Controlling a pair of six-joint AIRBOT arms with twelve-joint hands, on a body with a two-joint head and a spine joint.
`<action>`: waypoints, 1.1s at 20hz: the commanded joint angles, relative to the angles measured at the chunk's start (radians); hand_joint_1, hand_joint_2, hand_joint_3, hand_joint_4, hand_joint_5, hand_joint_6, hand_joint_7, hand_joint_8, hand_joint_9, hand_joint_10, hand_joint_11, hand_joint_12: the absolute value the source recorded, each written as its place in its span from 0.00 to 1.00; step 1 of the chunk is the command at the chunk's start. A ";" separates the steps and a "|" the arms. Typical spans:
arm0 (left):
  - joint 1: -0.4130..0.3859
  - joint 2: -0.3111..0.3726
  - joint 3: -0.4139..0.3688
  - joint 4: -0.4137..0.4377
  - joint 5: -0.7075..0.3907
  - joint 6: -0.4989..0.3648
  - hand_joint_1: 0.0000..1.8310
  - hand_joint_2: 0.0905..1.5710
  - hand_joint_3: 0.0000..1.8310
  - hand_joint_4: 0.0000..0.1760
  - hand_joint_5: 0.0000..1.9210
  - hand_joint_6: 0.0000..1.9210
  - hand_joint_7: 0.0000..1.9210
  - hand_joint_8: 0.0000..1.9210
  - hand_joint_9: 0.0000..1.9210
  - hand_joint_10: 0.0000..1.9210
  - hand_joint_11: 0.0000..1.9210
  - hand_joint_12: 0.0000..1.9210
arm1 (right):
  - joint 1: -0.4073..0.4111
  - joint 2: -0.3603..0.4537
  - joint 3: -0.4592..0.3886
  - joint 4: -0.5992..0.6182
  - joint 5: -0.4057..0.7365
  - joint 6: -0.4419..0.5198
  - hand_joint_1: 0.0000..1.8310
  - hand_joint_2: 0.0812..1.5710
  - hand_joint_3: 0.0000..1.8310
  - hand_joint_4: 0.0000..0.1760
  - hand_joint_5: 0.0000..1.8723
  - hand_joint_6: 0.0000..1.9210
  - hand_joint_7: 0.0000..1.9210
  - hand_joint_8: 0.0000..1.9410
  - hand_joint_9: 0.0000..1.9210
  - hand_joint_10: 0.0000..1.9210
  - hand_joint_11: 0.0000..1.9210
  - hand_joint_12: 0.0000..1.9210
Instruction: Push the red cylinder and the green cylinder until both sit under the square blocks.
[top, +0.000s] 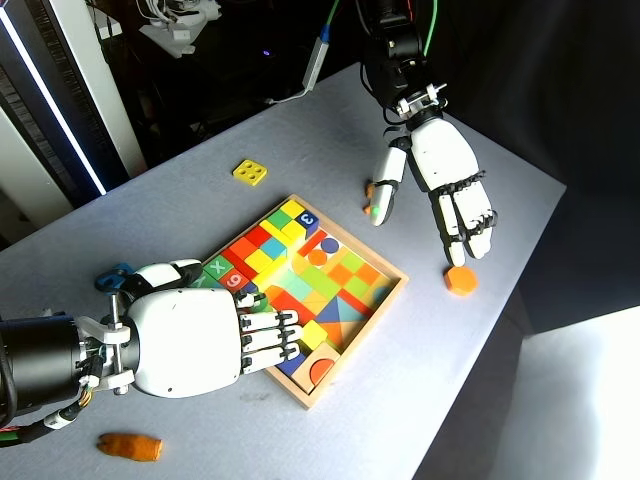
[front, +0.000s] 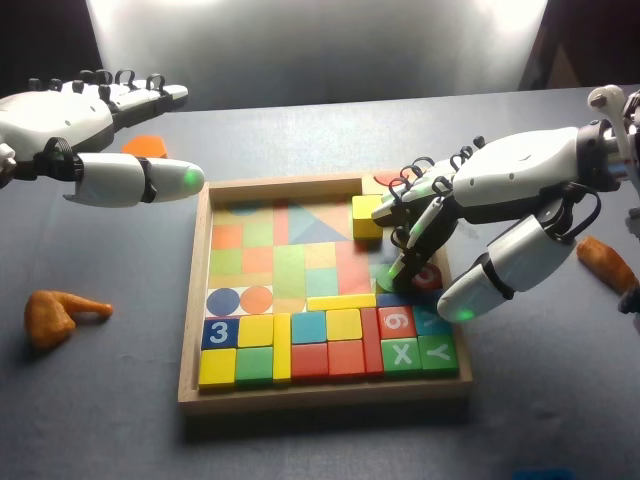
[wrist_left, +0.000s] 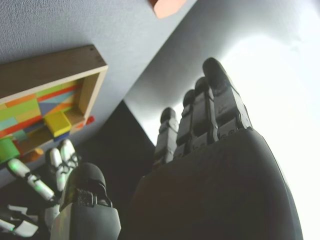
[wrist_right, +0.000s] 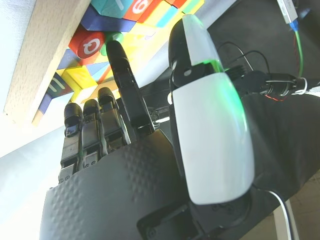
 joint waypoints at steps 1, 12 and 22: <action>-0.006 0.009 0.000 -0.011 -0.116 -0.001 0.00 0.65 0.00 0.83 0.00 0.00 0.00 0.00 0.02 0.00 0.00 0.28 | -0.002 0.006 -0.003 0.016 0.022 0.001 0.19 0.67 0.00 0.49 0.38 0.00 0.05 0.00 0.00 0.00 0.00 0.17; -0.002 0.010 0.001 -0.021 -0.122 -0.001 0.00 0.67 0.00 0.65 0.00 0.00 0.00 0.00 0.00 0.00 0.00 0.12 | 0.091 0.008 -0.004 0.127 0.052 -0.079 0.16 0.66 0.00 0.19 0.33 0.00 0.04 0.00 0.00 0.00 0.00 0.29; 0.030 0.034 -0.027 -0.071 -0.184 -0.001 0.00 0.68 0.00 0.77 0.00 0.00 0.00 0.00 0.00 0.00 0.00 0.15 | 0.100 0.087 -0.068 0.353 0.075 -0.243 0.17 0.68 0.01 0.00 0.31 0.00 0.04 0.00 0.00 0.00 0.00 0.00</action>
